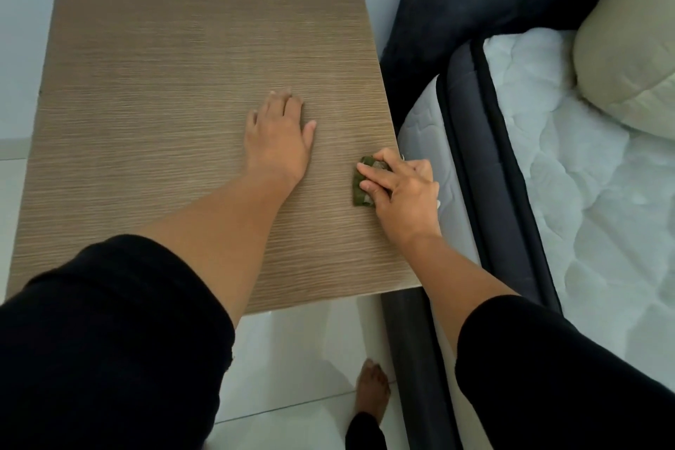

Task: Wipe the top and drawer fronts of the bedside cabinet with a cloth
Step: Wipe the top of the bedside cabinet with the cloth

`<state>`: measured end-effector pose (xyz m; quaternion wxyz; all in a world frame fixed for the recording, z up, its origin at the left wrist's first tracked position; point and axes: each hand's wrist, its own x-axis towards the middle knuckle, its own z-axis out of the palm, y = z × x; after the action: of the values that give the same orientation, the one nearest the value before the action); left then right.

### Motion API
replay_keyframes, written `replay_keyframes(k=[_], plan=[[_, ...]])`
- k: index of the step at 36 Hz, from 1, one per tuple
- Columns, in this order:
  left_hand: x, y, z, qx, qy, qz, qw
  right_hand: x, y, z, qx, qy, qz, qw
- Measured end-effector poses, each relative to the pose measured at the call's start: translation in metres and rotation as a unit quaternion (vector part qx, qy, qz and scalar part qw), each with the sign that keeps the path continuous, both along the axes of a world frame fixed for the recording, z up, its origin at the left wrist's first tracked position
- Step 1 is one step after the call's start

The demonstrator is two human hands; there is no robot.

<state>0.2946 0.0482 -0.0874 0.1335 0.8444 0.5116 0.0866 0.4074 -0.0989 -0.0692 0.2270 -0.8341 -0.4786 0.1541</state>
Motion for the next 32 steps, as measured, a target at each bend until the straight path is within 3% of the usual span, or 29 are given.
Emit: replay_keyframes(k=[16,24,32], plan=[[-0.028,-0.059,0.0,-0.007,0.02,-0.059,0.998,-0.037,-0.078,-0.002,0.053,-0.017,-0.062,0.996],[-0.036,-0.085,0.006,-0.03,0.021,-0.099,0.994,-0.057,-0.107,0.0,0.014,-0.051,-0.097,0.994],[-0.044,-0.097,0.015,-0.043,0.031,-0.143,0.988,-0.081,-0.129,0.007,0.005,-0.034,-0.07,0.997]])
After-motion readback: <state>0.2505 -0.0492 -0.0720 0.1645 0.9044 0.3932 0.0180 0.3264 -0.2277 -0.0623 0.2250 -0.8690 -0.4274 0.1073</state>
